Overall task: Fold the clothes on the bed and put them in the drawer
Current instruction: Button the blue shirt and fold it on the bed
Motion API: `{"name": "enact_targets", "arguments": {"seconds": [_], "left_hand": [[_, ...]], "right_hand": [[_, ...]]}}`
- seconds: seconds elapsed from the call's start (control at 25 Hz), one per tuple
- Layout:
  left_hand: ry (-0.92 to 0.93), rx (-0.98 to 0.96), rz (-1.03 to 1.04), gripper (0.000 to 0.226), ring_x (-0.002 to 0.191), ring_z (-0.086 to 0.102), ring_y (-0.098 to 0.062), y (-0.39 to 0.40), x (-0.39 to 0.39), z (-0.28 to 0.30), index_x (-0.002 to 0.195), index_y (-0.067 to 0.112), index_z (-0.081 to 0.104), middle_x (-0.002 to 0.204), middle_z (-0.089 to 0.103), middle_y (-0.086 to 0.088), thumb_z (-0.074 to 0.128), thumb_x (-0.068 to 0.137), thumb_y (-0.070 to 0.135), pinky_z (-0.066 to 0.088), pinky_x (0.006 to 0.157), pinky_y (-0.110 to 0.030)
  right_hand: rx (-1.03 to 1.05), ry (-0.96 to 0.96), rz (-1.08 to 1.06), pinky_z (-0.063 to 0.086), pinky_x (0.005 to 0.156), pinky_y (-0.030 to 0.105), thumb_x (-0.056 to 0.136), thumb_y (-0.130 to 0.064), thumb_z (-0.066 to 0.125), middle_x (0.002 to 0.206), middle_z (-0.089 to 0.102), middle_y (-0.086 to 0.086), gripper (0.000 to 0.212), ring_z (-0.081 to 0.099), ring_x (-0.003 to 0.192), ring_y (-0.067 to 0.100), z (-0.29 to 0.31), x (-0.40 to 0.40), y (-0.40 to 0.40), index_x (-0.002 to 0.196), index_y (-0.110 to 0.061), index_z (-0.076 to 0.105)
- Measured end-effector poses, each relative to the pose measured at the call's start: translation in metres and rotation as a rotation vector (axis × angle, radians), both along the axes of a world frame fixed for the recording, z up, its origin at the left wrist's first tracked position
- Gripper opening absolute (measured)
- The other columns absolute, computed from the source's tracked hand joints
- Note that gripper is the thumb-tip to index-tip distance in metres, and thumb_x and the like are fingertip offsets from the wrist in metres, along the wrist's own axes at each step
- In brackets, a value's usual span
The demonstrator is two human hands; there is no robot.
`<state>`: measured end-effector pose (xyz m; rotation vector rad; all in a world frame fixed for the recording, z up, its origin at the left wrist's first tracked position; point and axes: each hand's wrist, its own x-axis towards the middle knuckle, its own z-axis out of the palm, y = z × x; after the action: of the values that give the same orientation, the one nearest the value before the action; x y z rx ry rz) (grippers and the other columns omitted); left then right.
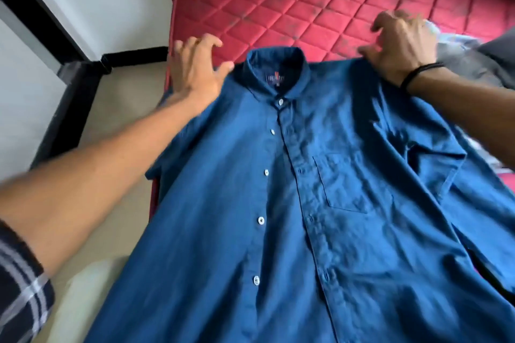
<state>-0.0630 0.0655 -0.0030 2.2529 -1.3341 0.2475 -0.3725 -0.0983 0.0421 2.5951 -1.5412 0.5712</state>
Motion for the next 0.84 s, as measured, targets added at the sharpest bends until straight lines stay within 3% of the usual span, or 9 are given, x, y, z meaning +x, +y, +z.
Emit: {"name": "enact_targets", "arguments": {"seconds": [0.08, 0.16, 0.24, 0.4, 0.52, 0.64, 0.76, 0.84], "left_hand": [[0.041, -0.039, -0.181, 0.02, 0.102, 0.063, -0.03, 0.014, -0.032, -0.021, 0.109, 0.03, 0.068, 0.1, 0.071, -0.002, 0.061, 0.091, 0.035, 0.048, 0.091, -0.043], [0.181, 0.032, -0.321, 0.019, 0.097, 0.068, -0.032, 0.032, -0.066, -0.05, 0.105, 0.024, 0.075, 0.099, 0.076, -0.006, 0.061, 0.093, 0.022, 0.052, 0.086, -0.044], [0.316, 0.119, -0.352, 0.021, 0.102, 0.068, -0.035, 0.044, -0.093, -0.079, 0.108, 0.019, 0.077, 0.104, 0.075, -0.012, 0.061, 0.095, 0.016, 0.053, 0.088, -0.045], [0.401, 0.097, -0.228, 0.022, 0.101, 0.064, -0.037, 0.046, -0.112, -0.095, 0.11, 0.015, 0.076, 0.107, 0.067, -0.015, 0.06, 0.097, 0.012, 0.051, 0.088, -0.047], [0.399, 0.186, -0.183, 0.017, 0.103, 0.063, -0.035, 0.039, -0.113, -0.089, 0.107, 0.014, 0.073, 0.112, 0.066, -0.014, 0.061, 0.096, 0.011, 0.049, 0.088, -0.043], [0.351, 0.281, -0.147, 0.017, 0.104, 0.064, -0.037, 0.037, -0.117, -0.075, 0.104, 0.013, 0.069, 0.113, 0.067, -0.013, 0.062, 0.091, 0.006, 0.051, 0.086, -0.043], [0.384, 0.289, -0.13, 0.016, 0.101, 0.065, -0.037, 0.035, -0.122, -0.059, 0.095, 0.016, 0.069, 0.107, 0.069, -0.013, 0.062, 0.085, 0.006, 0.054, 0.085, -0.042], [0.512, 0.221, -0.083, 0.018, 0.099, 0.067, -0.033, 0.035, -0.123, -0.052, 0.083, 0.019, 0.075, 0.095, 0.074, -0.007, 0.063, 0.078, 0.007, 0.054, 0.083, -0.035]], "right_hand": [[0.107, -0.084, 0.087, 0.052, 0.084, 0.047, 0.083, -0.047, 0.073, 0.109, 0.067, 0.015, 0.037, 0.061, 0.107, 0.037, -0.008, 0.018, 0.04, 0.107, -0.019, 0.065], [0.34, -0.138, 0.123, 0.055, 0.076, 0.039, 0.076, -0.047, 0.081, 0.09, 0.072, 0.006, 0.034, 0.067, 0.089, 0.03, -0.033, 0.035, 0.087, 0.091, -0.02, 0.069], [0.535, -0.192, 0.126, 0.056, 0.075, 0.036, 0.07, -0.054, 0.083, 0.083, 0.071, 0.002, 0.038, 0.068, 0.083, 0.024, -0.072, 0.052, 0.125, 0.083, -0.021, 0.069], [0.442, -0.186, -0.006, 0.05, 0.071, 0.038, 0.082, -0.046, 0.074, 0.101, 0.069, 0.008, 0.032, 0.065, 0.097, 0.036, -0.124, 0.072, 0.148, 0.101, -0.021, 0.071], [0.344, -0.118, -0.049, 0.037, 0.065, 0.037, 0.094, -0.026, 0.061, 0.104, 0.064, 0.014, 0.015, 0.063, 0.095, 0.043, -0.125, 0.08, 0.151, 0.098, -0.012, 0.066], [0.288, 0.009, -0.034, 0.034, 0.065, 0.041, 0.094, -0.011, 0.051, 0.109, 0.059, 0.017, 0.01, 0.061, 0.099, 0.042, -0.122, 0.087, 0.156, 0.101, -0.006, 0.057], [0.413, -0.218, -0.035, 0.035, 0.07, 0.04, 0.096, -0.013, 0.046, 0.106, 0.061, 0.019, 0.011, 0.06, 0.099, 0.042, -0.123, 0.087, 0.149, 0.099, -0.006, 0.053], [0.555, -0.445, -0.063, 0.033, 0.067, 0.033, 0.094, -0.017, 0.049, 0.083, 0.062, 0.012, 0.016, 0.06, 0.086, 0.038, -0.124, 0.079, 0.14, 0.083, -0.005, 0.054]]}}
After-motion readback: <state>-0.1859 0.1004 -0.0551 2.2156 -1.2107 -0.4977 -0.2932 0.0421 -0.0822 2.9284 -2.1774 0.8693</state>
